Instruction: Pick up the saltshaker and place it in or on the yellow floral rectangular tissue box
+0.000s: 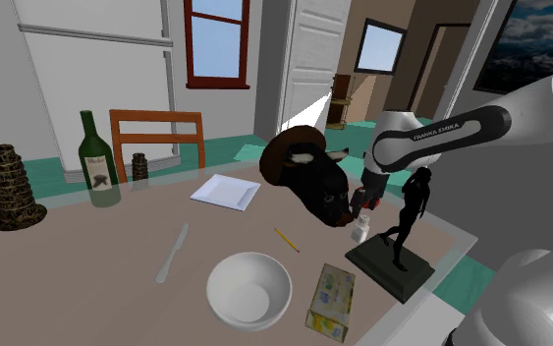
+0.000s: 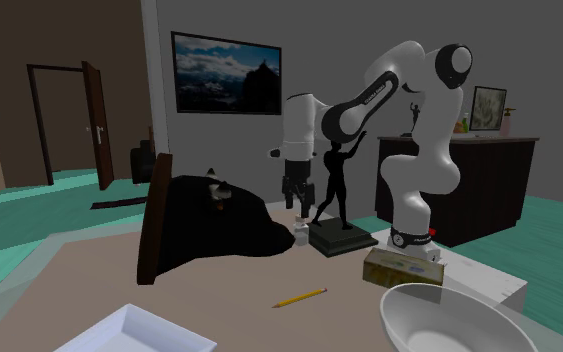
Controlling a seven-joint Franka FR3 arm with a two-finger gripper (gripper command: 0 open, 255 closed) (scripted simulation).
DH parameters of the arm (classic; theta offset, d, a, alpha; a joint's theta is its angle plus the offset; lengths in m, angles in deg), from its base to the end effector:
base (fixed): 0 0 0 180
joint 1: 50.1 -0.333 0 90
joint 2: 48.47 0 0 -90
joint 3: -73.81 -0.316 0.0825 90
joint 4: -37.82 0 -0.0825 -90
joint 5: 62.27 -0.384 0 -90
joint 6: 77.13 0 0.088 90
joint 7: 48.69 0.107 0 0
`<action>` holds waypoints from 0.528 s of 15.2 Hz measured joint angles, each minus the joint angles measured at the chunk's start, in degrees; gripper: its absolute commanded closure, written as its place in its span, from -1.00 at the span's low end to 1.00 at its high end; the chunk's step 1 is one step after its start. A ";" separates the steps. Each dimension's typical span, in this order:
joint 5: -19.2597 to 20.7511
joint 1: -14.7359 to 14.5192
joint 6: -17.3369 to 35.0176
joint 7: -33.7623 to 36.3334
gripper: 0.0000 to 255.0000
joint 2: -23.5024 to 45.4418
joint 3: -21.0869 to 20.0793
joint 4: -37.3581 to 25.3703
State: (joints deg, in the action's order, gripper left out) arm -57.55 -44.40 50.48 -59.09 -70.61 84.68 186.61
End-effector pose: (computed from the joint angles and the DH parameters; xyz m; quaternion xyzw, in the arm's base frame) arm 0.3879 -0.1162 0.3855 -0.9997 0.0222 -0.0066 0.0013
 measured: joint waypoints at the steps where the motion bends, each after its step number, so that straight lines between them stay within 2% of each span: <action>1: -0.04 -0.01 0.18 0.10 -1.00 0.08 -0.03 -0.06; 7: -0.13 0.04 0.94 0.05 -1.00 0.25 -0.02 0.09; 8: -0.15 0.05 0.82 0.09 1.00 0.22 -0.06 0.15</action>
State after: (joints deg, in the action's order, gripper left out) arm -57.70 -44.35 51.30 -59.01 -70.40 84.62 186.76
